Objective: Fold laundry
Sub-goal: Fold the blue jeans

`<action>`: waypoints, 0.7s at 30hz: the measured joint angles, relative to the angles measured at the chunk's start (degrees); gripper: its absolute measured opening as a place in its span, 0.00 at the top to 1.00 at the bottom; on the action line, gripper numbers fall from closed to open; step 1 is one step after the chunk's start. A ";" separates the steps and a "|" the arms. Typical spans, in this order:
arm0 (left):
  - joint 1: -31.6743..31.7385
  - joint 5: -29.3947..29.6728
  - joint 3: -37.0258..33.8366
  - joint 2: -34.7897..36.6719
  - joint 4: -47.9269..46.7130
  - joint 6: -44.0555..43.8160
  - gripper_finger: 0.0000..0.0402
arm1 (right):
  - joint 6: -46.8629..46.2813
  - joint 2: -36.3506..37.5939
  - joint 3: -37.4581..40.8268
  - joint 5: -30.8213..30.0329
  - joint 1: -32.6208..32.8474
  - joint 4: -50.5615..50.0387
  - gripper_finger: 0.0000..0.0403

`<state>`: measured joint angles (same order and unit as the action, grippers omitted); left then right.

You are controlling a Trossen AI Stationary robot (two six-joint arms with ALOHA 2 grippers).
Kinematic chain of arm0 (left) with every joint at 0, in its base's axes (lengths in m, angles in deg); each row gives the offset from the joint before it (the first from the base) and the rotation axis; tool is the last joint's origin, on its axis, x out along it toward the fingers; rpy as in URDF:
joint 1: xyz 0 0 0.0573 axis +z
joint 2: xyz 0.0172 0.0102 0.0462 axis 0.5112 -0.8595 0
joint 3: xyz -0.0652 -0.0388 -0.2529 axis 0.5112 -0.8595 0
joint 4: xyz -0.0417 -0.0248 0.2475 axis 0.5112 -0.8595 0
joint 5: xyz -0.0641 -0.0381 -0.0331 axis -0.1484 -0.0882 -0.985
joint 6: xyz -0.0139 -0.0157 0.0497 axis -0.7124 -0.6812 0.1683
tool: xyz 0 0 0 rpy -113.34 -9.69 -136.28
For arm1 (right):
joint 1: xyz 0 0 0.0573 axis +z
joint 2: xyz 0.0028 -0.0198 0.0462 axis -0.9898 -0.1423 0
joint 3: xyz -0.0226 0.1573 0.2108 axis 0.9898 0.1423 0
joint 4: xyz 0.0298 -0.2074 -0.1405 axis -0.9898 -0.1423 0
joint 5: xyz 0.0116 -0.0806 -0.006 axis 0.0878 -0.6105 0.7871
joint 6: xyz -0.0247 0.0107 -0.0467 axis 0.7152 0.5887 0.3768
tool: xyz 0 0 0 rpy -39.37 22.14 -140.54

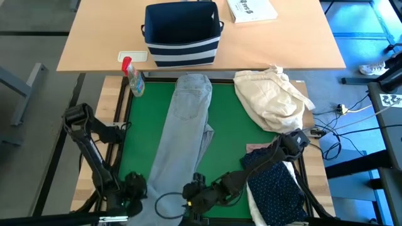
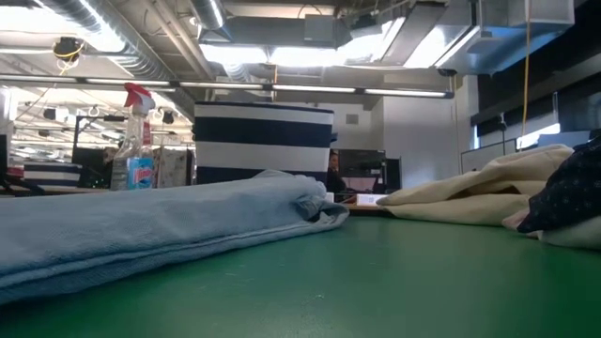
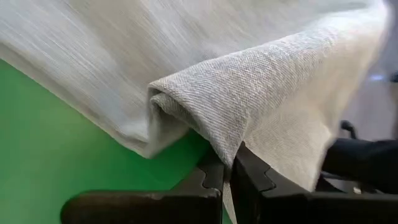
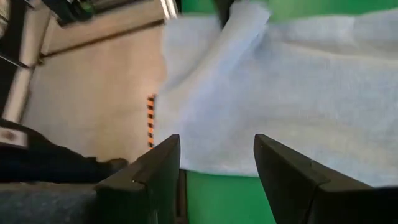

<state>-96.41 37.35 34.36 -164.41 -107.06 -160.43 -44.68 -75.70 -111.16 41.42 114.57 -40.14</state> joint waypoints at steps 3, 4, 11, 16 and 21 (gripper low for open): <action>1.55 0.00 0.06 2.10 -5.43 1.88 0.99 | 0.17 -1.54 0.04 -1.72 0.83 -0.12 0.49; 2.01 0.32 0.07 2.74 -7.17 2.09 0.99 | 0.23 -1.85 0.04 -2.47 1.15 -0.10 0.49; 6.30 6.98 0.09 6.51 -20.62 2.10 0.99 | 0.37 -2.63 0.04 -4.05 0.93 -0.82 0.49; 10.67 9.95 -2.05 6.78 -26.23 2.25 0.99 | 0.08 -2.63 0.04 -3.86 -0.40 -0.74 0.49; 14.76 13.36 -5.42 6.78 -26.61 3.88 0.98 | 0.02 -2.63 0.04 -3.63 -1.10 -1.00 0.49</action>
<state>-81.65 50.70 28.94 -157.63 -133.67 -156.56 -44.66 -78.33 -111.12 37.80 113.47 -41.14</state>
